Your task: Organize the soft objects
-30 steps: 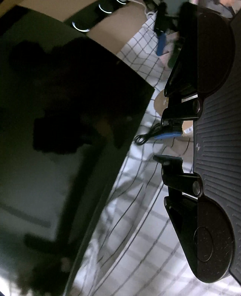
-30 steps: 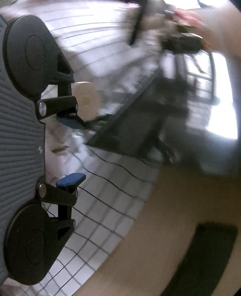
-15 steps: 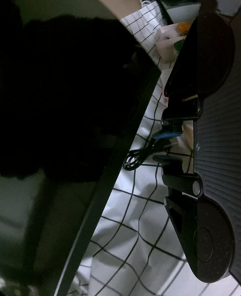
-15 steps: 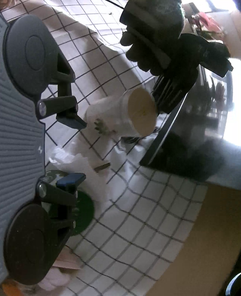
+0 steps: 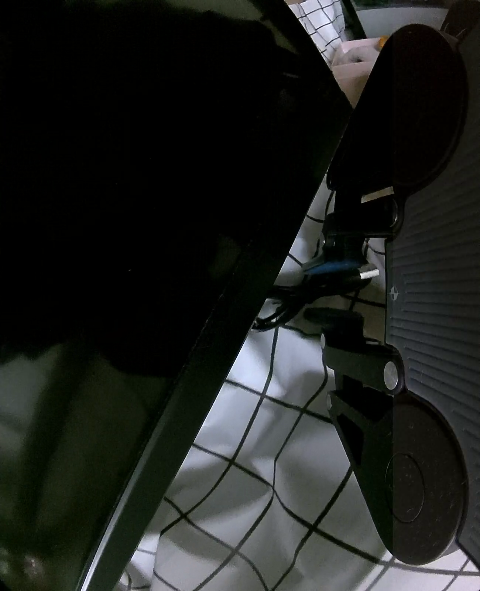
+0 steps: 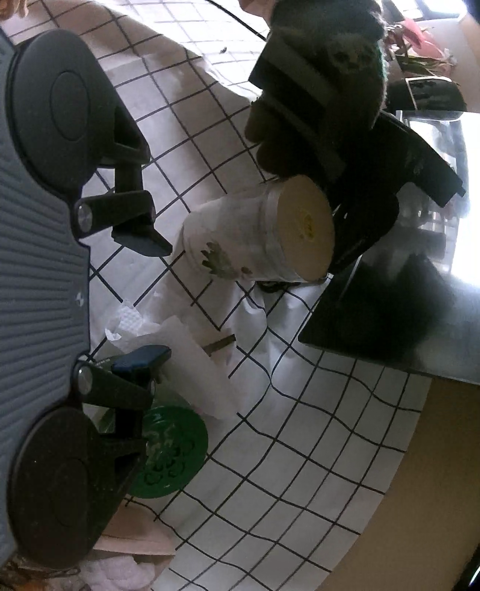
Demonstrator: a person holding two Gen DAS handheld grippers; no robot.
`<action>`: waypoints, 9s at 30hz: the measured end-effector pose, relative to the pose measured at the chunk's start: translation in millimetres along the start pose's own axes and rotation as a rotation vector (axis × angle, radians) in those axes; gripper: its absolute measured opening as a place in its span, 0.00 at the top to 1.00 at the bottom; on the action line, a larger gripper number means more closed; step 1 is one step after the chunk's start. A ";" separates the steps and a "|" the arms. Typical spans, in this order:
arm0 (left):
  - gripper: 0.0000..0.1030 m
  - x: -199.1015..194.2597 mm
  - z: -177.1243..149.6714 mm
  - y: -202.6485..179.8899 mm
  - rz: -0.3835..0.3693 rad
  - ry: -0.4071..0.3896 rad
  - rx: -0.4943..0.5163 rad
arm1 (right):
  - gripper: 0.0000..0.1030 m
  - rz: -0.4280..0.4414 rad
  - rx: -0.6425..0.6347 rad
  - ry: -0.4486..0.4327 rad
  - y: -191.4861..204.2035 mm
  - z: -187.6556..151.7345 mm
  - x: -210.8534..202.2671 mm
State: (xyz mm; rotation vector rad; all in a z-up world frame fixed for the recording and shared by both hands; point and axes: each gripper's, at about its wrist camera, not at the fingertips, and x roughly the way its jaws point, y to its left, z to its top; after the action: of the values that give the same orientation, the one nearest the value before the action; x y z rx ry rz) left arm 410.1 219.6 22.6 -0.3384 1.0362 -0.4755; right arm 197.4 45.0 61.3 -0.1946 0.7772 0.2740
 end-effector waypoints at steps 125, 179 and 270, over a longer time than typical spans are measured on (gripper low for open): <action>0.87 -108.7 -62.5 -298.1 -0.295 -0.127 0.468 | 0.81 -0.266 0.432 -0.197 -223.6 -20.7 -260.4; 0.84 -209.1 -145.5 0.1 0.183 -0.296 0.120 | 0.52 0.047 0.221 0.253 -77.8 110.5 -13.3; 0.81 3.0 -143.2 -138.7 0.117 -0.011 0.281 | 0.36 -0.095 0.223 -0.047 -144.8 15.3 -58.4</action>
State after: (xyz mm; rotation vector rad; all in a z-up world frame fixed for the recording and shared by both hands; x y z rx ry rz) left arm 255.4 93.8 19.6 -0.0300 0.9575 -0.5057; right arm 213.3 -97.9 124.1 -0.0147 0.7433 0.1002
